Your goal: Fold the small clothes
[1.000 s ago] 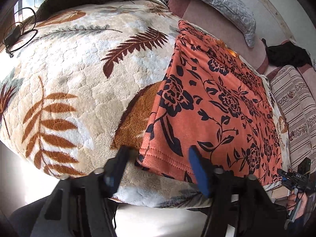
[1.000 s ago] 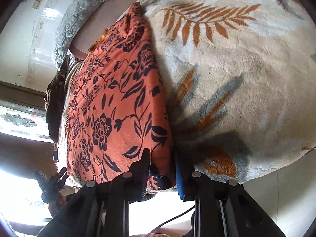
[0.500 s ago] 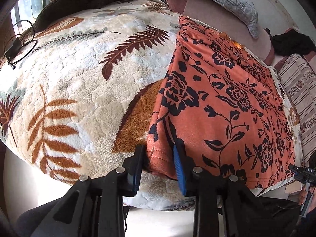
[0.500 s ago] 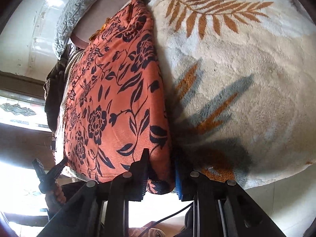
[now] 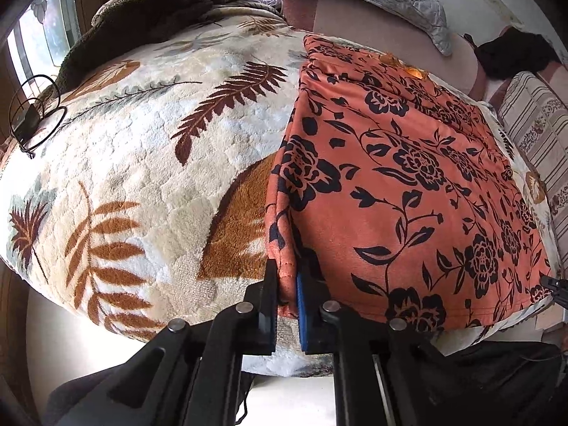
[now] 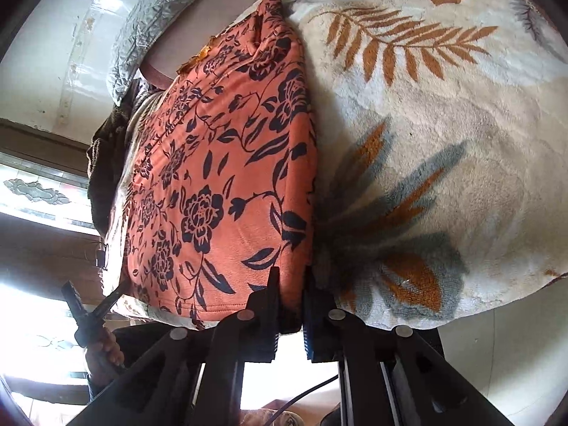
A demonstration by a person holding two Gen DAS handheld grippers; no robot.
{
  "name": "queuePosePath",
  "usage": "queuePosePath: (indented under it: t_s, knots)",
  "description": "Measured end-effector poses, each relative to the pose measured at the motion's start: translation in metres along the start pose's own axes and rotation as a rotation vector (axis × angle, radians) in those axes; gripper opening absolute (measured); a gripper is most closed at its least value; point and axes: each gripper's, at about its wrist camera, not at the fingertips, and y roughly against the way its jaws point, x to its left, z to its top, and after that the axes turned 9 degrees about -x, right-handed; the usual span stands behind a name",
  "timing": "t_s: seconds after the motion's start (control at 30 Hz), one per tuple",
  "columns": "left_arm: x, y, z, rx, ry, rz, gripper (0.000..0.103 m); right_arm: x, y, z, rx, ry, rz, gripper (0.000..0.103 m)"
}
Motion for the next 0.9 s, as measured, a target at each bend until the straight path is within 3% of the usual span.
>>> queuePosePath:
  t_s: [0.17,0.3,0.33,0.4,0.47,0.5,0.53,0.57,0.7,0.83,0.9]
  knots:
    - [0.002,0.017,0.009,-0.071,0.023,-0.022,0.008,0.002,0.009,0.005,-0.031,-0.010,0.036,0.011]
    - [0.001,-0.006,0.006,0.001,0.024,-0.004,0.010,-0.015,-0.007,0.008,0.016,-0.083,0.063,0.015]
    - [0.001,-0.010,0.004,0.012,0.025,0.007,0.011,-0.018,-0.011,0.007,0.029,-0.088,0.048,0.021]
    - [0.000,-0.013,0.002,0.016,0.025,0.008,0.015,-0.019,-0.018,0.007,0.053,-0.084,0.034,0.029]
    - [-0.001,-0.013,0.003,0.019,0.019,-0.002,0.015,-0.015,-0.020,0.007,0.060,-0.033,0.033,0.029]
    - [0.000,-0.013,0.004,0.021,0.019,-0.013,0.008,-0.013,-0.021,0.007,0.064,-0.009,0.023,0.025]
    - [0.001,-0.009,0.006,0.014,0.028,-0.025,0.008,-0.011,-0.020,0.007,0.064,-0.001,0.023,0.011]
    - [0.003,-0.002,0.009,-0.005,0.041,-0.039,0.008,-0.009,-0.017,0.008,0.054,0.003,0.022,0.008]
    - [0.009,0.025,0.026,-0.081,0.081,-0.068,0.008,-0.006,0.013,0.018,-0.053,-0.017,0.096,0.008]
    - [0.013,-0.011,0.017,0.057,0.082,-0.022,0.008,-0.029,-0.012,0.015,0.040,-0.059,0.050,0.008]
    - [0.013,-0.013,0.017,0.071,0.087,-0.028,0.008,-0.032,-0.015,0.017,0.042,-0.080,0.080,0.008]
